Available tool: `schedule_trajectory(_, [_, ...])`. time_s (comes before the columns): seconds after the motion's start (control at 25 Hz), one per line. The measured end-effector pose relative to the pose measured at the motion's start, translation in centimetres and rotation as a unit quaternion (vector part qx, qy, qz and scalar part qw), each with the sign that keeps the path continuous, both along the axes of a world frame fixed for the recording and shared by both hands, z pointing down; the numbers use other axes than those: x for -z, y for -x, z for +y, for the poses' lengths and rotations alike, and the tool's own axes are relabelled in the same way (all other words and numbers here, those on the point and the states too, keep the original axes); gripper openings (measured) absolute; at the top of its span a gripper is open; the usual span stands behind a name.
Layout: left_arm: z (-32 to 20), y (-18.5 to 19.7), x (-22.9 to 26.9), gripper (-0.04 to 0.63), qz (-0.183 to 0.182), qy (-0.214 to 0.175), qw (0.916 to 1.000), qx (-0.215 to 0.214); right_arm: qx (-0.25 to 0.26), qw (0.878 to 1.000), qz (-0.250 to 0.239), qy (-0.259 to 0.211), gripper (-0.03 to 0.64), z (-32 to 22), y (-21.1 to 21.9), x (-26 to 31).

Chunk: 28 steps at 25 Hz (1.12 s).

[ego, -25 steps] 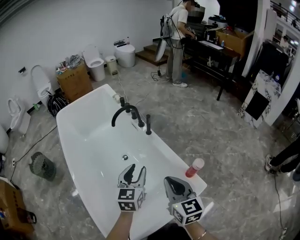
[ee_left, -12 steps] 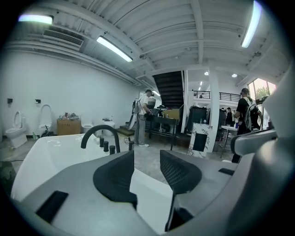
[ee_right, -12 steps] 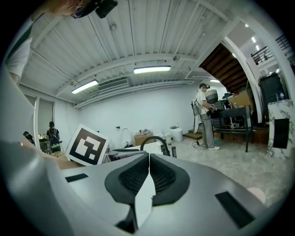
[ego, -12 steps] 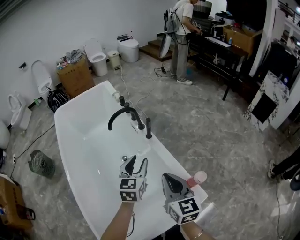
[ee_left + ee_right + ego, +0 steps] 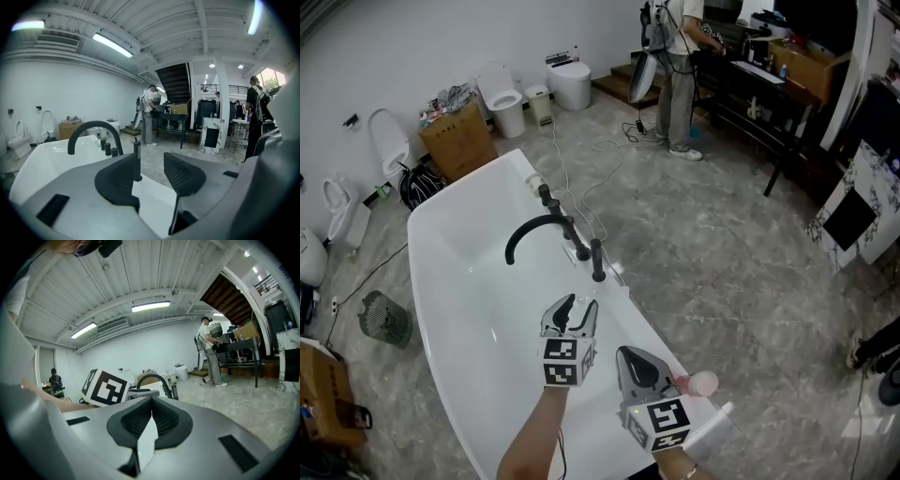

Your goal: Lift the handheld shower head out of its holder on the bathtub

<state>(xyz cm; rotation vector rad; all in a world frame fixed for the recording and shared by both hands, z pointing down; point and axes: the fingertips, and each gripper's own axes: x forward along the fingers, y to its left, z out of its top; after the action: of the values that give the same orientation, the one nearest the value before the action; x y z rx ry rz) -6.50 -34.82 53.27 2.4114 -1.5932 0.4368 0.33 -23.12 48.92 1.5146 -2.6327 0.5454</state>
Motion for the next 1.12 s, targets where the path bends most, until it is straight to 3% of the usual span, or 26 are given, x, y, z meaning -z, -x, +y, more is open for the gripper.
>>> schedule_trajectory(0.48, [-10.5,-2.2,-8.5,0.199,-0.008,0.034,0.9993,0.015,-0.004,1.0,-0.002,0.02,0.008,-7.9,-1.6,-6.8])
schedule_trajectory(0.72, [-14.1,-2.4,-12.0,0.201,-0.014,0.044,0.9988,0.012,-0.01,1.0,0.01,0.021,0.008,-11.7,-2.0,-9.9])
schedule_trajectory(0.92, [-16.4,-2.0,-14.6,0.209,0.002,0.057,0.9983,0.016,0.004,1.0,0.012,0.022,0.008,-14.6,-0.8,-12.5])
schedule_trajectory(1.12, [-18.5,-2.2,-16.7,0.213,-0.012,0.058,0.9982,0.003,0.011,0.999,0.005,0.033,0.008,-16.7,-0.5,-14.9])
